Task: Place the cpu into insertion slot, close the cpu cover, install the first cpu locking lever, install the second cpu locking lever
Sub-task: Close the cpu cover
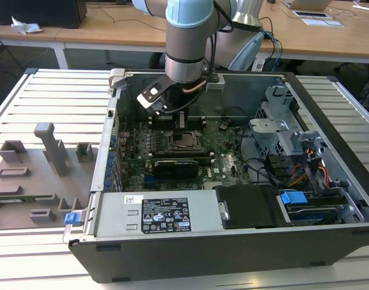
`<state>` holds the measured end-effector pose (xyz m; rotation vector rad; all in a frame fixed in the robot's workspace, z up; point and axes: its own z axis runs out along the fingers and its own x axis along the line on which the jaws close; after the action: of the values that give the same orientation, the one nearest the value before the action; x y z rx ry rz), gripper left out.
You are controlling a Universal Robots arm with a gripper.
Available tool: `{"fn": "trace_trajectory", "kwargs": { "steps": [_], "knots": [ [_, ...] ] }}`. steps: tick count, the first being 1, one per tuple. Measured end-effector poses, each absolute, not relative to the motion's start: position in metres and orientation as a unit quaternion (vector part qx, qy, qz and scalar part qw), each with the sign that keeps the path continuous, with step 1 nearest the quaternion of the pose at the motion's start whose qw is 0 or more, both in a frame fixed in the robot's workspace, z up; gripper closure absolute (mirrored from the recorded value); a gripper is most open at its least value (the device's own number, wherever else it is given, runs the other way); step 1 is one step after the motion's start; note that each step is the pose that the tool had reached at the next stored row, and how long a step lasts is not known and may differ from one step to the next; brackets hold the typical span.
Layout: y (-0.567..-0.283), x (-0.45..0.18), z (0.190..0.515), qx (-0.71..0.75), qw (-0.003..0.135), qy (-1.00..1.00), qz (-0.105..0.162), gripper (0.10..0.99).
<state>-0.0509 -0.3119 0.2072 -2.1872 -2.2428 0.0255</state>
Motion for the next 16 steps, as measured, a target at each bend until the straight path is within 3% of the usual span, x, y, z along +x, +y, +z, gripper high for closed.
{"fn": "trace_trajectory", "kwargs": {
  "steps": [16],
  "knots": [
    [-0.321, -0.025, 0.212, -0.698, 0.009, -0.716, 0.013, 0.980]
  ]
}}
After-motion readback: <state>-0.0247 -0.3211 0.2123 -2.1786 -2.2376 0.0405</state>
